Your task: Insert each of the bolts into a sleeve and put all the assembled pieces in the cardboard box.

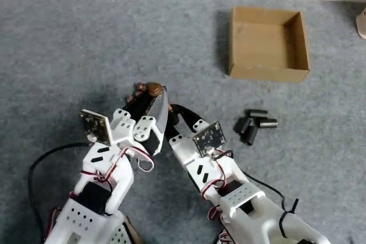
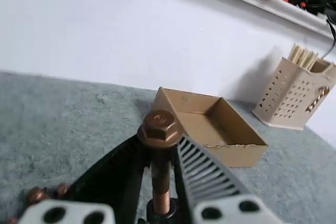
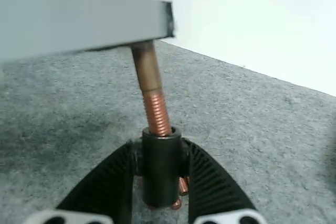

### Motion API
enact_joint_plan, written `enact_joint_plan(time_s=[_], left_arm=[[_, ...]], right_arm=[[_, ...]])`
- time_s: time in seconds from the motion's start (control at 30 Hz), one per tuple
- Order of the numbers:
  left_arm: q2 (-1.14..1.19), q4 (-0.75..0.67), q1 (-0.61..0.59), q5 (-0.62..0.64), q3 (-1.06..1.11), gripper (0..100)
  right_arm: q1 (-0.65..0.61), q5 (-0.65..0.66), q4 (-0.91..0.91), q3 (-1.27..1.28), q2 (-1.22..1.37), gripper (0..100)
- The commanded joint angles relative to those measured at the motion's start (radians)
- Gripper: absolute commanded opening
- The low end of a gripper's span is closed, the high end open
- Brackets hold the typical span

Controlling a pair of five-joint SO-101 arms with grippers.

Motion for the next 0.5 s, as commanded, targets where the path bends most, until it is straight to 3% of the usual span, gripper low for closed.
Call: enact_joint_plan(time_s=[0.0,0.33,0.47], left_arm=[[-0.007,0.051,0.019,0.094,-0.015,0],[-0.007,0.084,0.031,0.037,-0.021,0],[-0.01,0.091,0.047,-0.077,0.025,7]], right_arm=[[0.013,0.008,-0.027,0.11,-0.013,0.4],[0.064,0.008,-0.027,0.108,-0.013,0.4],[0.077,0.008,-0.027,0.11,-0.013,0.4]])
